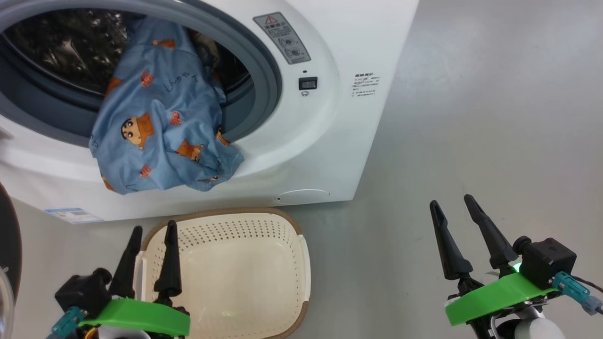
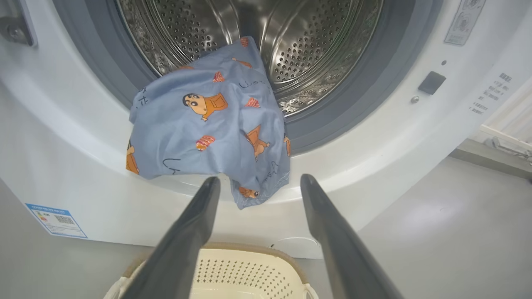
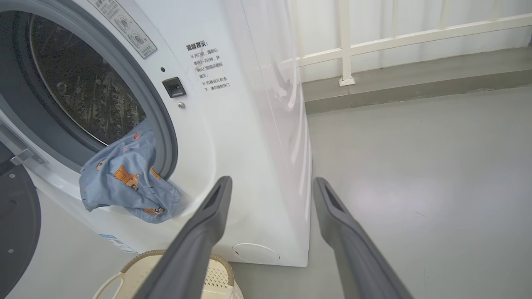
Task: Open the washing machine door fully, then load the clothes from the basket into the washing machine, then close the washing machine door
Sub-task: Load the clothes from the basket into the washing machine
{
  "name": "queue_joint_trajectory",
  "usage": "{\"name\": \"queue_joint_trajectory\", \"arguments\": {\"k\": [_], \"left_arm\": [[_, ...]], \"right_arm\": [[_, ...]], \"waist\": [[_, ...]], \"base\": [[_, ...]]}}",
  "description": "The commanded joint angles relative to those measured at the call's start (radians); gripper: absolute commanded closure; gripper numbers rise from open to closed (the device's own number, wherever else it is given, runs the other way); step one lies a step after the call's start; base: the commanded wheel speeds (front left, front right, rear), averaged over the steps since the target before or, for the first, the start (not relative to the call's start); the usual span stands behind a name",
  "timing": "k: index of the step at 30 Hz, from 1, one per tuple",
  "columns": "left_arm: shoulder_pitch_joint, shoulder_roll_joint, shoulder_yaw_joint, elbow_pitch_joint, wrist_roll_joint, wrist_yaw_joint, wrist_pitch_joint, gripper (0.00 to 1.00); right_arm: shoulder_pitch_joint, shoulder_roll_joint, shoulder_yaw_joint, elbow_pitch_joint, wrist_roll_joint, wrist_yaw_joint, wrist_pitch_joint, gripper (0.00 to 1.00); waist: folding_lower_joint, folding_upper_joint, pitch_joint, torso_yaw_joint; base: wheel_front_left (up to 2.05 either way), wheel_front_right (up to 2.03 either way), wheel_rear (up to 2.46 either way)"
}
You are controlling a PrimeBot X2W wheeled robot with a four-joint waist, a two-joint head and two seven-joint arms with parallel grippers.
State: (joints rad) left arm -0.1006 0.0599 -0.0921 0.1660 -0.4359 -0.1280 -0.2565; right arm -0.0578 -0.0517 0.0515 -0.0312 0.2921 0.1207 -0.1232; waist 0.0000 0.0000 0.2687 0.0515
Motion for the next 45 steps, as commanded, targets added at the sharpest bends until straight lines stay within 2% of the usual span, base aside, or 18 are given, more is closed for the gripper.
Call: {"name": "queue_joint_trajectory", "arguments": {"k": [1, 10, 15, 24, 40, 41, 43, 45], "left_arm": [[-0.022, 0.010, 0.024, 0.004, -0.031, -0.003, -0.005, 0.00], [-0.125, 0.018, 0.031, 0.162, -0.035, -0.003, -0.005, 0.00], [-0.222, 0.015, 0.043, 0.278, -0.073, -0.003, -0.005, 0.00], [-0.401, 0.011, 0.106, 0.471, -0.054, 0.003, -0.005, 0.00], [-0.564, 0.009, 0.223, 0.618, -0.001, 0.002, -0.005, 0.00], [-0.570, 0.009, 0.227, 0.624, 0.002, 0.002, -0.005, 0.24], [-0.580, 0.008, 0.233, 0.633, 0.009, 0.000, -0.005, 1.00], [-0.590, 0.008, 0.239, 0.638, 0.013, 0.000, -0.005, 1.00]], "right_arm": [[0.003, 0.001, 0.028, -0.026, -0.004, 0.010, 0.004, 0.00], [-0.009, 0.001, 0.026, -0.041, -0.016, 0.010, 0.009, 0.00], [-0.020, 0.001, 0.023, -0.050, -0.022, 0.010, 0.011, 0.00], [-0.036, 0.001, 0.026, -0.064, -0.028, 0.010, 0.010, 0.00], [-0.052, 0.001, 0.029, -0.058, -0.021, 0.010, -0.010, 0.00], [-0.052, 0.001, 0.029, -0.058, -0.021, 0.010, -0.012, 0.00], [-0.054, 0.001, 0.031, -0.056, -0.020, 0.010, -0.015, 0.00], [-0.055, 0.001, 0.032, -0.053, -0.020, 0.010, -0.018, 0.00]], "waist": [[0.0000, 0.0000, 0.008, -0.007], [0.0000, 0.0000, 0.060, -0.039], [0.0000, 0.0000, 0.092, -0.061], [0.0000, 0.0000, 0.147, -0.100], [0.0000, 0.0000, 0.194, -0.146], [0.0000, 0.0000, 0.196, -0.146], [0.0000, 0.0000, 0.199, -0.147], [0.0000, 0.0000, 0.202, -0.147]], "base": [[0.00, 0.00, 0.00], [0.00, 0.00, 0.00], [0.00, 0.00, 0.00], [0.00, 0.00, 0.00], [0.00, 0.00, 0.00], [0.00, 0.00, 0.00], [0.00, 0.00, 0.00], [0.00, 0.00, 0.00]]}}
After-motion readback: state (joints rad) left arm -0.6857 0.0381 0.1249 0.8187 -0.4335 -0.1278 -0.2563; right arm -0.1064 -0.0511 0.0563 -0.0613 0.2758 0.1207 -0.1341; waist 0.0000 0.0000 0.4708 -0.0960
